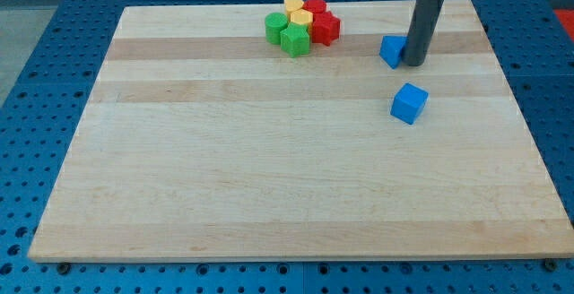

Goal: Move the red circle and the red star right and a bit down

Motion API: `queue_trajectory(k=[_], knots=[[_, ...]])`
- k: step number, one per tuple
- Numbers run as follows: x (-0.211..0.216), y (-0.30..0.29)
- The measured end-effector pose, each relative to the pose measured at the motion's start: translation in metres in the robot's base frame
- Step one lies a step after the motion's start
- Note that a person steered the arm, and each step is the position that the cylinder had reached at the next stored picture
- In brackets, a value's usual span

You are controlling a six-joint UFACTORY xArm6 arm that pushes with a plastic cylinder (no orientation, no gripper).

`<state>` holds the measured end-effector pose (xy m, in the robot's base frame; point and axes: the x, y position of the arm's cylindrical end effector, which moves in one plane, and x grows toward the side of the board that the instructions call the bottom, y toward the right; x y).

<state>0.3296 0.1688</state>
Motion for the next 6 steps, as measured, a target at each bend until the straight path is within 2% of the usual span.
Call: queue_trajectory(k=[5,6], knots=[[-0.028,-0.075],[-0.019,-0.062]])
